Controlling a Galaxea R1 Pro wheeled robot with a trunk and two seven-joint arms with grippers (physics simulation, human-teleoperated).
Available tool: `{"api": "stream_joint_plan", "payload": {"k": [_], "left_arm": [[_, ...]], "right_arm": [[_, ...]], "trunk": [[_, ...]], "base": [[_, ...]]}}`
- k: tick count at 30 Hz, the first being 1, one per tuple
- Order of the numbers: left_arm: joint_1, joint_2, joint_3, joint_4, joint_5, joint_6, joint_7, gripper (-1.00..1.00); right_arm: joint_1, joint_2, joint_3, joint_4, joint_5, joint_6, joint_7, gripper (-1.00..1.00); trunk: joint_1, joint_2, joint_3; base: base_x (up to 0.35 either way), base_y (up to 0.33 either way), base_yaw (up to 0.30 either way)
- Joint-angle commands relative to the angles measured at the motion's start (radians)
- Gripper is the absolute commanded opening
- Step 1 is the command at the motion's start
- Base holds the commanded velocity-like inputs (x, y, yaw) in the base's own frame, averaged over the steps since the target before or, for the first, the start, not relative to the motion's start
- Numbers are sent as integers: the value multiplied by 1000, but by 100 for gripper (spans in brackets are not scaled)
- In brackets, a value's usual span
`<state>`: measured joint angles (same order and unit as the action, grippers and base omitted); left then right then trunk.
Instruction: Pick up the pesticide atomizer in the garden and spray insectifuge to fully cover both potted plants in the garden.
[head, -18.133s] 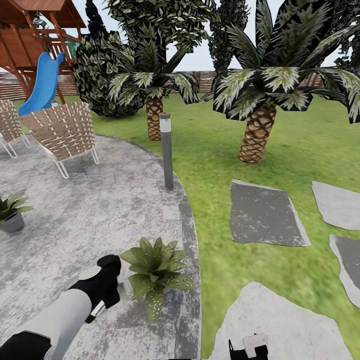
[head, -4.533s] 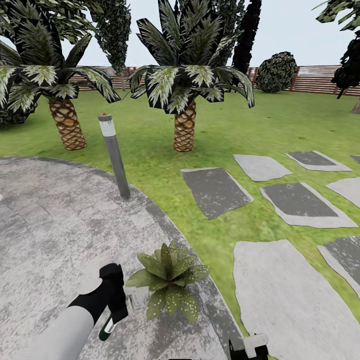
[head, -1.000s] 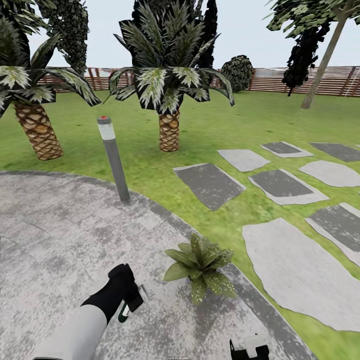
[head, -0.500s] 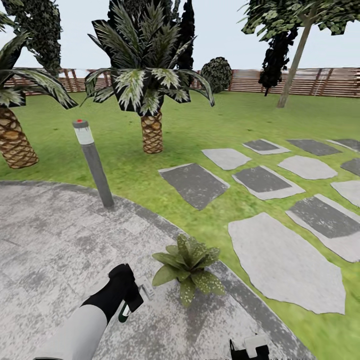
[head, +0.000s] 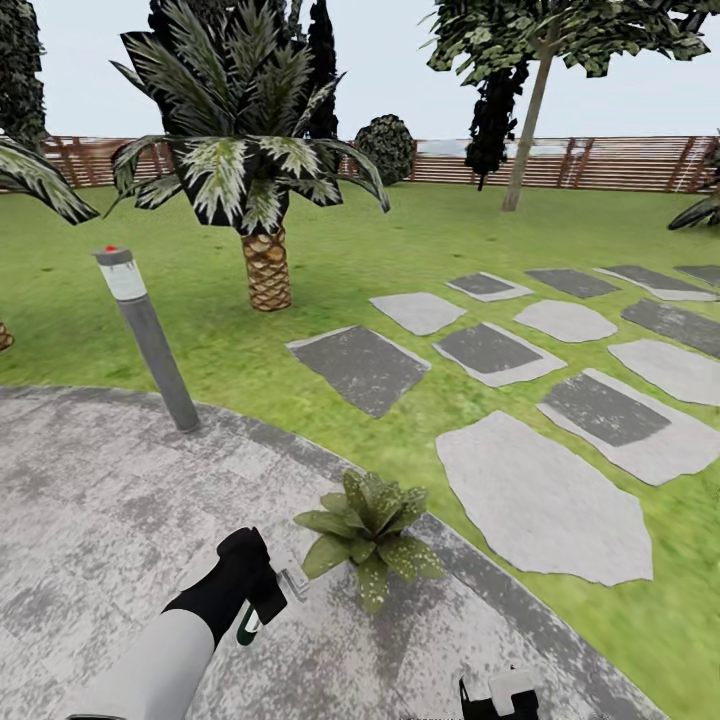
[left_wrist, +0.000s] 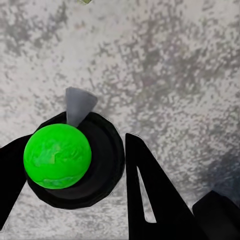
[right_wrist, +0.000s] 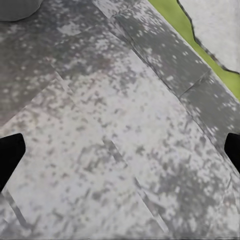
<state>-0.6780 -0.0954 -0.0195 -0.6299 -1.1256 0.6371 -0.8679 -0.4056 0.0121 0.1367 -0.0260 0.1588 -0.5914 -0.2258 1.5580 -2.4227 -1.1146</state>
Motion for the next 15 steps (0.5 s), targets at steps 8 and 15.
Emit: {"api": "stream_joint_plan", "payload": {"k": [8,15], "left_arm": [[0,0,-2,-2,-6,4,-6,-100],[0,0,-2,-1,-6,4,-6,-100]], "right_arm": [[-1,5,6,1,7,-1,-10,100],[-1,5,6,2,7,-1,-10,100]], "trunk": [[0,0,-1],[0,0,-1]], "base": [[0,156,-52],[0,183,-19]]}}
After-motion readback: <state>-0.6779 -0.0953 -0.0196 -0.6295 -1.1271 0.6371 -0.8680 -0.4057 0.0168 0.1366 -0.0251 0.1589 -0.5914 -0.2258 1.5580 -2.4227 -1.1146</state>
